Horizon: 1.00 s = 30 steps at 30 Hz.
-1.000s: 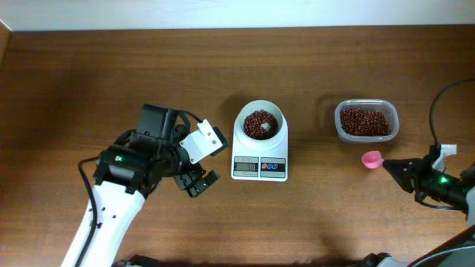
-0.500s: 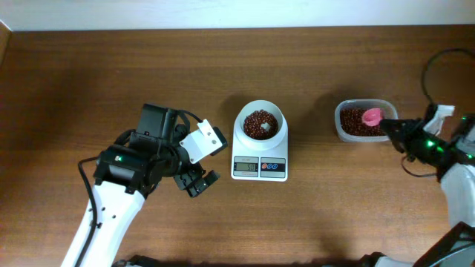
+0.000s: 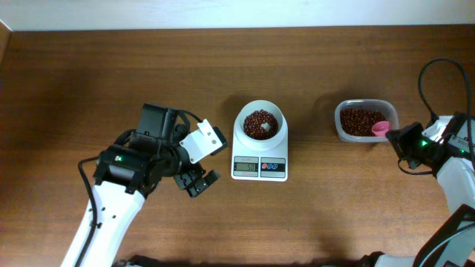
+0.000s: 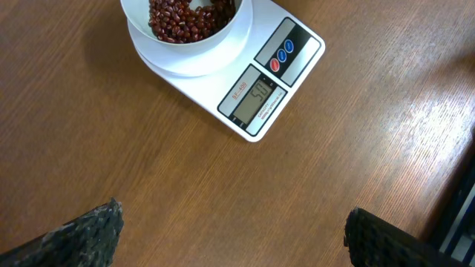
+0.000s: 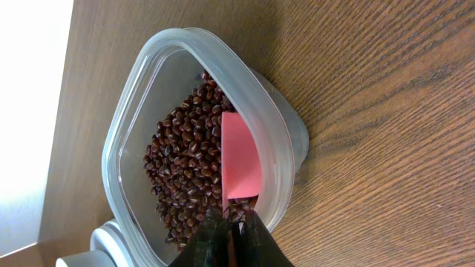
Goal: Scoop and weigh 50g on scale
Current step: 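Open the right gripper to release the scoop in the tub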
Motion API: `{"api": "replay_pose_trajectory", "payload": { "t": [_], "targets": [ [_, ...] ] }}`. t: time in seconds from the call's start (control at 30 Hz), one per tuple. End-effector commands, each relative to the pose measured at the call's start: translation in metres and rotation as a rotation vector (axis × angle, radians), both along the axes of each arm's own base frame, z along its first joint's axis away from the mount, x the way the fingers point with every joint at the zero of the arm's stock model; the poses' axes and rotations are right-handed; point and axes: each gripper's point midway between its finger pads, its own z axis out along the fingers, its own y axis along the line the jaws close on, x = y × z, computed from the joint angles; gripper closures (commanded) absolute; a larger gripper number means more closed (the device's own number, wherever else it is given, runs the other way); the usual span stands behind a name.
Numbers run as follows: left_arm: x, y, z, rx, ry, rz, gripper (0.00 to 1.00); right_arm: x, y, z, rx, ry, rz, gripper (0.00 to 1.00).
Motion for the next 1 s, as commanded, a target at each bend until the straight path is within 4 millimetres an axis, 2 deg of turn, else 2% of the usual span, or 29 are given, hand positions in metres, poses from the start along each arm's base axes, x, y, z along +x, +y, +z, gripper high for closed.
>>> {"api": "replay_pose_trajectory", "payload": {
  "t": [0.0,0.03,0.13,0.23,0.27,0.3,0.33,0.63,0.8,0.87,0.97],
  "targets": [
    [0.003,0.0,0.008,-0.007,-0.028,-0.002,0.01,-0.001,0.001,-0.007,0.002,0.028,-0.002,0.69],
    [0.003,0.0,0.008,-0.007,-0.029,-0.002,0.01,-0.001,0.001,-0.008,0.002,0.029,-0.002,0.64],
    [0.003,0.0,0.008,-0.007,-0.029,-0.002,0.01,-0.001,0.001,-0.007,0.002,0.028,-0.003,0.59],
    [0.003,0.0,0.008,-0.007,-0.028,-0.002,0.01,-0.001,0.001,-0.007,0.002,0.029,-0.003,0.41],
    [0.003,0.0,0.008,-0.007,-0.029,-0.002,0.01,-0.001,0.001,-0.007,0.001,0.029,-0.003,0.34],
    [0.003,0.0,0.008,-0.007,-0.029,-0.002,0.01,-0.001,0.001,-0.007,0.002,0.029,-0.003,0.11],
    [0.003,0.0,0.008,-0.007,-0.028,-0.002,0.01,-0.001,0.001,-0.008,0.003,0.032,-0.003,0.01],
    [0.003,0.0,0.008,-0.007,-0.029,-0.002,0.01,-0.023,0.007,-0.021,0.041,0.154,-0.038,0.01],
    [0.003,0.0,0.008,-0.007,-0.029,-0.002,0.01,-0.016,0.003,-0.018,0.019,0.117,-0.03,0.01],
    [0.003,0.0,0.008,-0.007,-0.028,-0.002,0.01,-0.018,0.004,-0.019,-0.025,0.108,0.036,0.01],
    [0.003,0.0,0.008,-0.007,-0.028,-0.002,0.01,-0.021,0.005,-0.02,-0.08,0.096,0.113,0.21]
  ]
}}
